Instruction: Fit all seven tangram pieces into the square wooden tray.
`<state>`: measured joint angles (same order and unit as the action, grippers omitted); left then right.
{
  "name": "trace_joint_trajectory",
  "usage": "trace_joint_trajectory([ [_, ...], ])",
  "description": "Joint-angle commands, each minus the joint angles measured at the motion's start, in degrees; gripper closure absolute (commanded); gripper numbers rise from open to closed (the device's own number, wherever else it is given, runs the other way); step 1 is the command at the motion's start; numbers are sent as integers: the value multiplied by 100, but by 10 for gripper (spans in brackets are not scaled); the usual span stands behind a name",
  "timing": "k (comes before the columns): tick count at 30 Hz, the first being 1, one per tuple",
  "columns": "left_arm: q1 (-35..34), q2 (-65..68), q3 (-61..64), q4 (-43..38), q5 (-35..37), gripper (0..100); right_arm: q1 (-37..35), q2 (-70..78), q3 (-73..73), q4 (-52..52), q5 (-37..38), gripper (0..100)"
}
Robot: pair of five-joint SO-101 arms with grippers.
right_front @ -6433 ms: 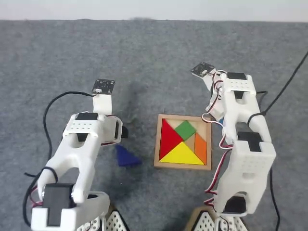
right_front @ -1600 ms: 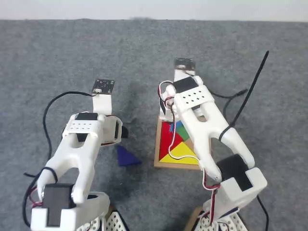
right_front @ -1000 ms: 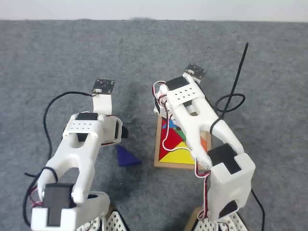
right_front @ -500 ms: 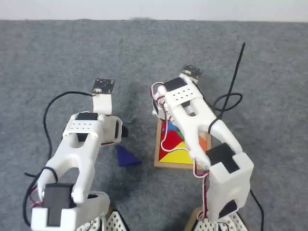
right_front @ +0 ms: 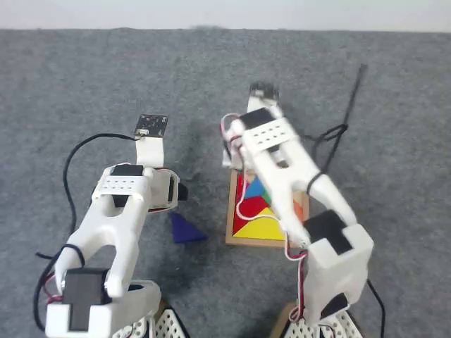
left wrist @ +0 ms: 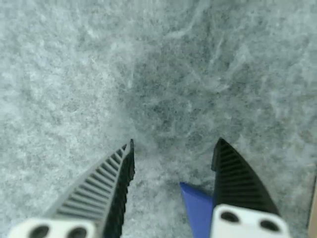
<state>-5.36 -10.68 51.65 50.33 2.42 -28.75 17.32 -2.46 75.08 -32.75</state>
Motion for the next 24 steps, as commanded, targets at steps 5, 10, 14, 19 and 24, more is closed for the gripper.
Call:
trace_joint_trajectory([
  [5,0,-229,-66,-123,18,754,-13,-1622,273,-532,3393,992],
  [10,-9,-229,-57,-123,18,754,-180,-2167,2233,-2334,4018,992],
  [14,0,-229,-48,-123,18,754,-75,-2026,2593,-2738,4088,992],
  [19,9,-229,-48,-123,18,754,31,-1596,2541,-2686,4105,992],
  [24,0,-229,-40,-123,18,754,215,-1349,2532,-2633,4105,992],
])
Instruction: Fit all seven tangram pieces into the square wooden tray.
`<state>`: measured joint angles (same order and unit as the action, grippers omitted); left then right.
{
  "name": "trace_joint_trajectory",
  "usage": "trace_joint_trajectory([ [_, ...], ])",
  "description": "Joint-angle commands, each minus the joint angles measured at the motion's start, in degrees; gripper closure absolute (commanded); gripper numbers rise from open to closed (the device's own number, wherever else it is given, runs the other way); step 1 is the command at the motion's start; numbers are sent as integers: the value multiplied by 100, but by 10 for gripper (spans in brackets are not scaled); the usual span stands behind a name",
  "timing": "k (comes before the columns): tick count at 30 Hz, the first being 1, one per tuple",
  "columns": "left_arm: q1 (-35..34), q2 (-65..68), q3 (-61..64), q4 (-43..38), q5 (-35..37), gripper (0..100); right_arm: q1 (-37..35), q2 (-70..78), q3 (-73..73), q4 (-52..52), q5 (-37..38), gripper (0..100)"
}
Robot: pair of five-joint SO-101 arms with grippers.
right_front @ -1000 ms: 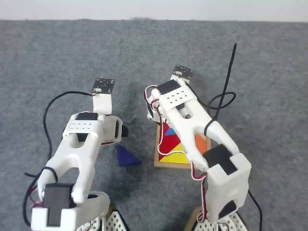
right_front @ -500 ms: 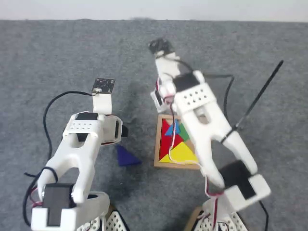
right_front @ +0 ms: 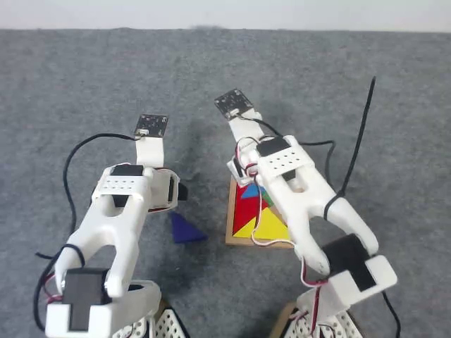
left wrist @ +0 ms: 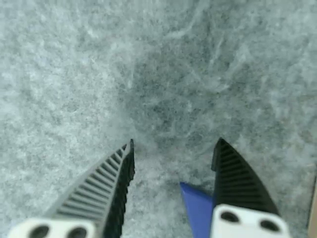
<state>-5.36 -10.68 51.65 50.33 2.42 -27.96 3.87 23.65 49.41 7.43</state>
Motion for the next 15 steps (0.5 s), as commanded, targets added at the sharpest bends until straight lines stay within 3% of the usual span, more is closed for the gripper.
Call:
trace_joint_trajectory([
  [1,0,-229,-40,-123,18,754,171,4,-79,22,88,992],
  [15,9,-229,-31,-123,18,754,444,-40,202,84,264,992],
])
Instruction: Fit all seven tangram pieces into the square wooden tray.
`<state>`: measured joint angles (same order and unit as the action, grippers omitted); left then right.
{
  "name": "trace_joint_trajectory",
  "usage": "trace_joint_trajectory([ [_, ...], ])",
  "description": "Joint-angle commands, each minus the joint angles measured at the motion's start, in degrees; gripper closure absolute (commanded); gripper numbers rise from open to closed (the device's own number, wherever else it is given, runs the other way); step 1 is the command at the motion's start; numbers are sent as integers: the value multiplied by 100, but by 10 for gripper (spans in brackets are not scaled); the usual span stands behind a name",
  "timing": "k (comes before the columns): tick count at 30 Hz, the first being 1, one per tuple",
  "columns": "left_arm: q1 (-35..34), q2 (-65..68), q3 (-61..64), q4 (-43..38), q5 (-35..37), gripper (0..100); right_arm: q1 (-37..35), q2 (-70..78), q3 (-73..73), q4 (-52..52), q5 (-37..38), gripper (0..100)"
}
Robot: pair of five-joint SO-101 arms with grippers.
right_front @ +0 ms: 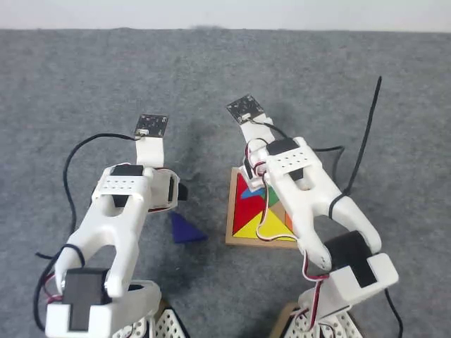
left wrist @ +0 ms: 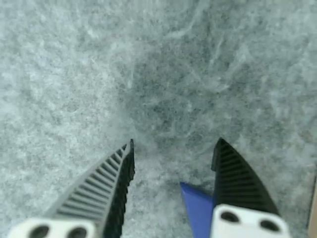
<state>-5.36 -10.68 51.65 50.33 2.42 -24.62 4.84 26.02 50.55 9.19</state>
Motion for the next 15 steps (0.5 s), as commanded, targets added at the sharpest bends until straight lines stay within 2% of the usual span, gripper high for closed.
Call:
trace_joint_trajectory([
  [1,9,-229,-31,-123,18,754,84,-154,-35,-127,62,992],
  [15,9,-229,-57,-123,18,754,22,-725,-132,-207,-149,992],
])
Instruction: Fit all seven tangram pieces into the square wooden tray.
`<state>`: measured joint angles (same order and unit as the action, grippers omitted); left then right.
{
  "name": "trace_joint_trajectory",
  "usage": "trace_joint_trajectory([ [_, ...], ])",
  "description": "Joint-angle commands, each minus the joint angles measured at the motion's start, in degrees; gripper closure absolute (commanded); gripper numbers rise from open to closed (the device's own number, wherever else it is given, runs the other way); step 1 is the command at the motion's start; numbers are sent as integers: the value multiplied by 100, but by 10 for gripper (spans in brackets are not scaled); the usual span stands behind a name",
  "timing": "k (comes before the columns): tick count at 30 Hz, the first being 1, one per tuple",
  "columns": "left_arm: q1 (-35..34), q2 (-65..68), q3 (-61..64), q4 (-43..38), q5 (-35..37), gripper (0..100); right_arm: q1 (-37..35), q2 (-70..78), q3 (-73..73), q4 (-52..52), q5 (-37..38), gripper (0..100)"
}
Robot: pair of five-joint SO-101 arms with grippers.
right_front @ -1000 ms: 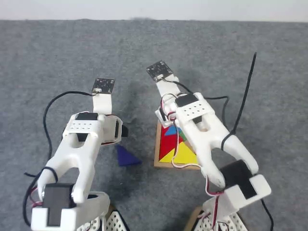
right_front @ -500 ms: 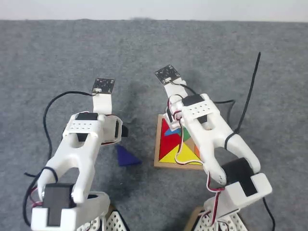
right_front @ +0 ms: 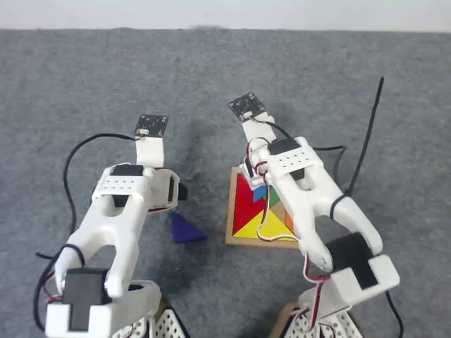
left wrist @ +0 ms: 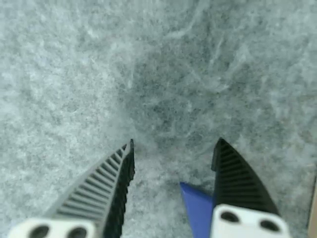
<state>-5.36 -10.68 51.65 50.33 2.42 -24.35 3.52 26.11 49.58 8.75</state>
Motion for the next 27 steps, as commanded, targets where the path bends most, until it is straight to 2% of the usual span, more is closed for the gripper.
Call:
trace_joint_trajectory([
  [1,9,-229,-57,-123,18,754,-84,-637,-132,-110,-105,992],
  [6,9,-229,-48,-123,18,754,-558,-637,-9,-171,-97,992],
  [9,9,-229,-40,-123,18,754,-593,-435,18,-207,-97,992],
  [27,9,-229,-31,-123,18,754,347,-13,53,-224,105,992],
])
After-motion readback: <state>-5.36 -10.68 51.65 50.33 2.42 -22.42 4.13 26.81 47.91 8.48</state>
